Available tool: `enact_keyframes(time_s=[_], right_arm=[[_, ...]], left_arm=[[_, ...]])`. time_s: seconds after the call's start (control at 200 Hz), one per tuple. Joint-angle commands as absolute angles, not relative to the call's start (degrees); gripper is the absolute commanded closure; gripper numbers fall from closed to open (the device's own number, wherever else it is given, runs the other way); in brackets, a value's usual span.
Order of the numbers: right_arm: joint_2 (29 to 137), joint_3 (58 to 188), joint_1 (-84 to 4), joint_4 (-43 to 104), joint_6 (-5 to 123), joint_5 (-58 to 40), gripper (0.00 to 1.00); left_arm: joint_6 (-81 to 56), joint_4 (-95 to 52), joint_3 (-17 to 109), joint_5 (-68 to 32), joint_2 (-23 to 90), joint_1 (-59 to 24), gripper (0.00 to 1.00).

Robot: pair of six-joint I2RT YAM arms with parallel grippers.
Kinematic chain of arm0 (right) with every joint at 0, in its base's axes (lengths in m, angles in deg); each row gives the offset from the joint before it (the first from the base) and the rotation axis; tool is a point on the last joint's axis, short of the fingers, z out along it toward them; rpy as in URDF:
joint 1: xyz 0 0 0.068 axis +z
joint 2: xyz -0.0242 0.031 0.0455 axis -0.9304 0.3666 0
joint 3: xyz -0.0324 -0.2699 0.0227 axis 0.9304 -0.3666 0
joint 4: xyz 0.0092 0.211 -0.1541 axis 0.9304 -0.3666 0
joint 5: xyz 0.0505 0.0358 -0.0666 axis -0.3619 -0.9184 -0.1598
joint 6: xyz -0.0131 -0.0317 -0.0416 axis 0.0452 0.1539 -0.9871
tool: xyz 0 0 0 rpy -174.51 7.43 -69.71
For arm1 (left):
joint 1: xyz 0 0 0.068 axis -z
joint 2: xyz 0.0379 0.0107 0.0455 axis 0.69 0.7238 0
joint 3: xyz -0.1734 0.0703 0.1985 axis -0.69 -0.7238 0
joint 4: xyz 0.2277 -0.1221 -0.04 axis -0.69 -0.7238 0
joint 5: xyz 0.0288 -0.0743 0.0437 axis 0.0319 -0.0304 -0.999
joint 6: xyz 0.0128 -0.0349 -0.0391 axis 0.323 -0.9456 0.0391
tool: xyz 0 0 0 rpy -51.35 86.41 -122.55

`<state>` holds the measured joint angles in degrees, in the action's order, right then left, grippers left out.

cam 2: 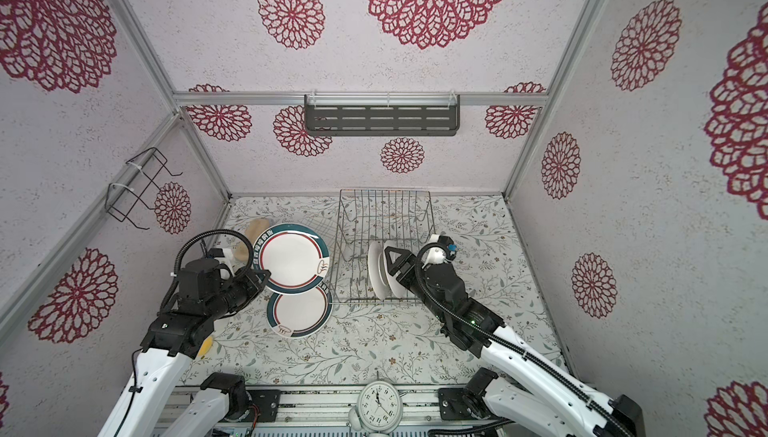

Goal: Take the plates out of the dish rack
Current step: 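Lower the plate onto the table plate with the left gripper while the right withdraws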

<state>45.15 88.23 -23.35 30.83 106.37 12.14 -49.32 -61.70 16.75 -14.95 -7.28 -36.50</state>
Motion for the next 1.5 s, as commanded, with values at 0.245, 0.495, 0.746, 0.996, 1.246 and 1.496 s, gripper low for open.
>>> enact_keyframes(time_s=[0.245,0.495,0.746,0.996,1.246,1.496], right_arm=[[51.1,94.8,-22.9,26.8,101.4,4.8,0.2],[56.5,99.2,-18.4,22.5,97.4,5.7,0.18],[62.5,103.5,-14.3,19.0,94.7,7.1,0.16],[65.6,104.6,-13.3,20.1,94.5,6.3,0.16],[66.4,104.8,-12.5,20.6,94.5,5.8,0.15],[67.1,105.0,-12.2,20.1,94.2,6.1,0.15]], left_arm=[[-49.2,-62.7,11.3,-14.3,-10.0,-38.5,1.0],[-49.6,-61.3,7.9,-13.9,-9.8,-39.5,1.0],[-51.2,-58.4,4.1,-11.5,-9.4,-39.9,1.0],[-53.1,-55.7,1.5,-7.8,-9.1,-40.4,1.0],[-52.2,-55.2,-0.3,-8.9,-8.1,-41.2,1.0],[-52.8,-52.5,-1.8,-7.6,-7.0,-41.9,1.0]])
